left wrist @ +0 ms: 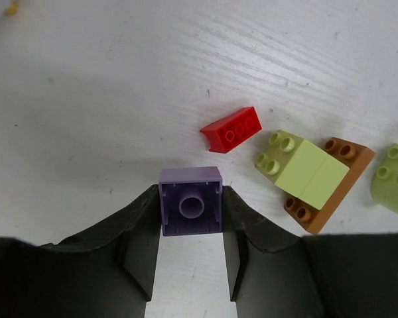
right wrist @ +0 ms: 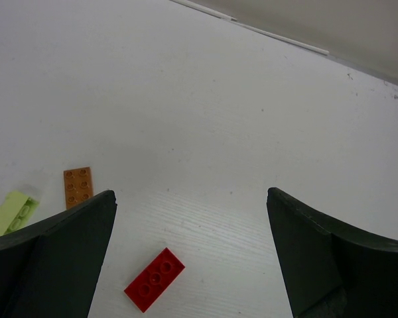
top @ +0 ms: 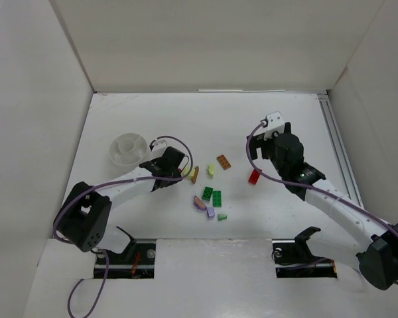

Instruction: Sort the legos into containers by color

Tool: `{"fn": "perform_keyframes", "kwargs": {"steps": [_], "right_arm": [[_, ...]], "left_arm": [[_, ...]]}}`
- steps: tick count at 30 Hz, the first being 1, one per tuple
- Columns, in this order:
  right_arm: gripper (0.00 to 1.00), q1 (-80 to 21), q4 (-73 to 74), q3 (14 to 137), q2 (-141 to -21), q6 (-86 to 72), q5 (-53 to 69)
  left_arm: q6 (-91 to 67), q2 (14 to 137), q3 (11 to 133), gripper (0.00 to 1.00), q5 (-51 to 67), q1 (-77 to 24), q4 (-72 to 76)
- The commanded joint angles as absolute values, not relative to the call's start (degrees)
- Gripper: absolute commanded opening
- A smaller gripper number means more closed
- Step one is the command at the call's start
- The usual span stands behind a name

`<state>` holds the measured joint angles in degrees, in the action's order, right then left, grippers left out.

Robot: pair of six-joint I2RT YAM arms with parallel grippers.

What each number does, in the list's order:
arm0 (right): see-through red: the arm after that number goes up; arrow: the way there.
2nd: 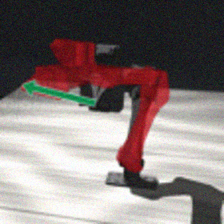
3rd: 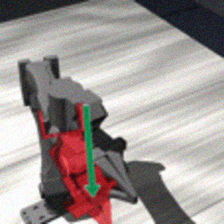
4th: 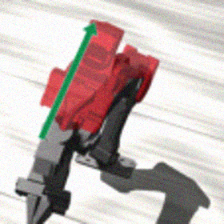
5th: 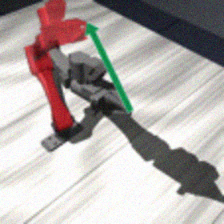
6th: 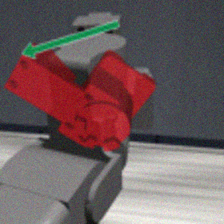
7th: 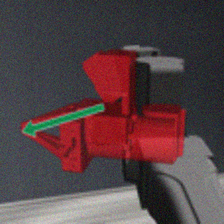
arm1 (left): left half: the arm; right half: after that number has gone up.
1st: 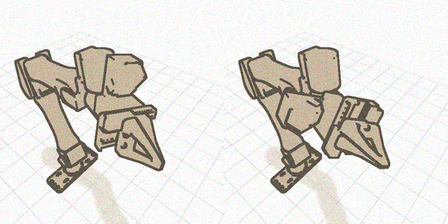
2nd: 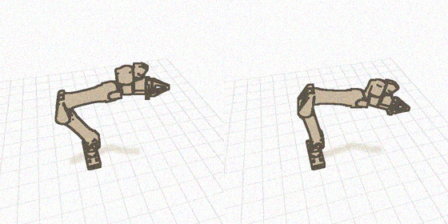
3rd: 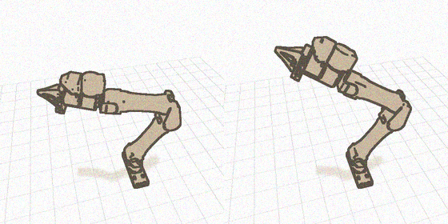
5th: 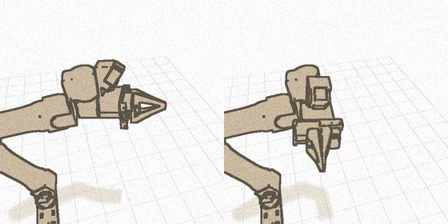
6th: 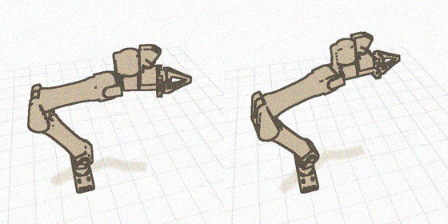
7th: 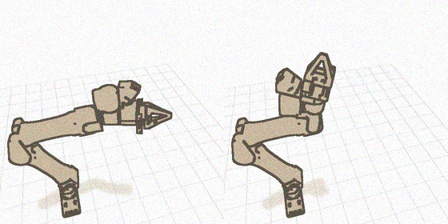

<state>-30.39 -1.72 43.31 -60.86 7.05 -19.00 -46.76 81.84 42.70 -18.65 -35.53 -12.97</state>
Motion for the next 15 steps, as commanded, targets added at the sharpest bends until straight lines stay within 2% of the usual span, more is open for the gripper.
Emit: {"fn": "perform_keyframes", "kwargs": {"steps": [1, 6, 15], "right_arm": [[1.0, -29.97, -3.52, 43.24, -60.21, 6.42, -17.41], [1.0, -29.97, -3.52, 42.1, -59.06, 7.65, -17.4], [1.0, -29.97, -3.52, 42.1, -59.68, 8.17, -17.4]], "left_arm": [[-46.85, 76.99, 45.08, 0.31, -22.49, -35.51, -17.05], [-47.46, 72.87, 49.3, 0.31, -29.79, -31.74, -23.28], [-45.09, 68.38, 55.36, 0.32, -33.47, -14.96, -22.68]]}}
